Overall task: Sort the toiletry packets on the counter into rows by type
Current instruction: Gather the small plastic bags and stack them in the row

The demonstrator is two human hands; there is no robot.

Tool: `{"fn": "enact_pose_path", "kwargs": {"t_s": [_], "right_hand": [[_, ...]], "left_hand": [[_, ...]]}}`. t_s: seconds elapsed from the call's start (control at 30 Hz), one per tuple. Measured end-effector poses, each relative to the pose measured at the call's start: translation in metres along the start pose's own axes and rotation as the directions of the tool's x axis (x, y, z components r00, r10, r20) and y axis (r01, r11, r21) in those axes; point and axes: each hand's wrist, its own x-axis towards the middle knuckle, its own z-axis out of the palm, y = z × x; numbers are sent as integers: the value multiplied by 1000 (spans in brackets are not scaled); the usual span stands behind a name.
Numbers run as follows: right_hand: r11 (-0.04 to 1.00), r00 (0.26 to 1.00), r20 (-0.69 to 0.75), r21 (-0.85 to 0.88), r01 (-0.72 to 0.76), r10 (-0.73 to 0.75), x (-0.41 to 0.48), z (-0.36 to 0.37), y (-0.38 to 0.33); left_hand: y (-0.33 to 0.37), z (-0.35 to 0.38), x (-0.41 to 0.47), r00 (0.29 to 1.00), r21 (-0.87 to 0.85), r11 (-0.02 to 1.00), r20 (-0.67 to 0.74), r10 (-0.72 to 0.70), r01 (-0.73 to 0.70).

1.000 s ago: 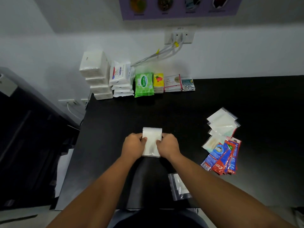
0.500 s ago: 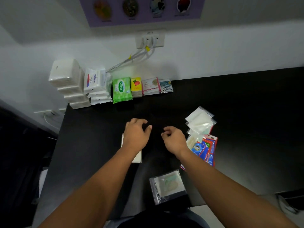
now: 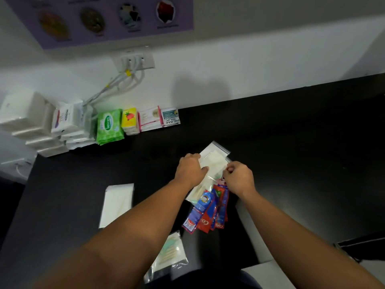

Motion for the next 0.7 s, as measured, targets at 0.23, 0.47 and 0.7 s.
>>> {"fn": "enact_pose_path", "kwargs": {"t_s": [0.23, 0.47, 0.7], "right_hand": [[999, 995, 95, 29, 23, -26, 14, -7, 0], [960, 994, 79, 276, 52, -76, 2, -3, -4], [852, 907, 251, 490, 183, -339, -29, 15, -47]], "left_hand": [[18, 8, 8, 999, -14, 1000, -31, -23, 22], [7, -13, -23, 964, -383, 920, -263, -26, -80], [-34, -44, -73, 930, -731, 681, -285, -234, -52]]}}
